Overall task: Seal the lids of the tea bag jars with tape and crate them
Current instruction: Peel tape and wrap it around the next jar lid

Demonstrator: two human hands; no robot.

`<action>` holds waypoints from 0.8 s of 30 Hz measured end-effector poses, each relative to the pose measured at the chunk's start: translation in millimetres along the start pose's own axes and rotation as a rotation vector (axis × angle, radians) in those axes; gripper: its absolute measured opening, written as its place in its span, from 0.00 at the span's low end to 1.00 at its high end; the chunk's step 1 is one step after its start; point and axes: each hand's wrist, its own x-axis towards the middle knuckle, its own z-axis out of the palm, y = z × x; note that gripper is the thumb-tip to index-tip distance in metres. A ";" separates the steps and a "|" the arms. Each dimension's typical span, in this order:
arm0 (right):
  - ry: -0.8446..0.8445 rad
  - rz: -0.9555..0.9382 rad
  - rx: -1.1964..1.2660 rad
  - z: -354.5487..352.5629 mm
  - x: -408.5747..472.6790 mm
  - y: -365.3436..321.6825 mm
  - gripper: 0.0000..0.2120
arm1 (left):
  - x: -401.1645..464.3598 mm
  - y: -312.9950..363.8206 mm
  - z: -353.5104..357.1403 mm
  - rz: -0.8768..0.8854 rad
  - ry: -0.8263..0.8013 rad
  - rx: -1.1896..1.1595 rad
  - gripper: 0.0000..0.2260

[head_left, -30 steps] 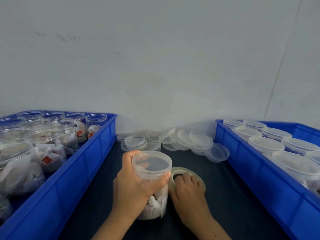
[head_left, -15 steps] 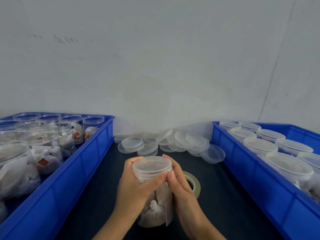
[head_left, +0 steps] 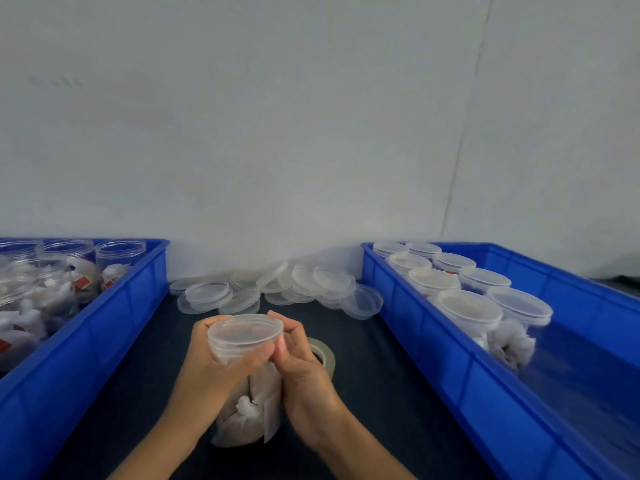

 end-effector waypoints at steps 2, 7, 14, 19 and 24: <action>0.017 0.018 0.026 -0.9 0.1 1.6 0.21 | 4.9 1.8 -4.8 -0.036 -0.080 -0.013 0.24; 0.053 0.031 0.002 0.6 0.7 4.0 0.22 | 0.6 7.5 -25.8 -0.161 -0.238 0.040 0.56; 0.120 -0.087 -0.134 11.7 -17.3 -51.5 0.16 | -5.6 65.5 -10.4 -0.092 -0.275 0.065 0.36; 0.189 -0.262 -0.449 2.5 -44.7 -143.4 0.15 | 0.2 130.4 45.7 0.070 -0.269 -0.020 0.37; 0.359 -0.403 -0.589 -25.7 -85.1 -215.0 0.14 | -10.8 180.6 120.1 0.158 -0.311 -0.042 0.41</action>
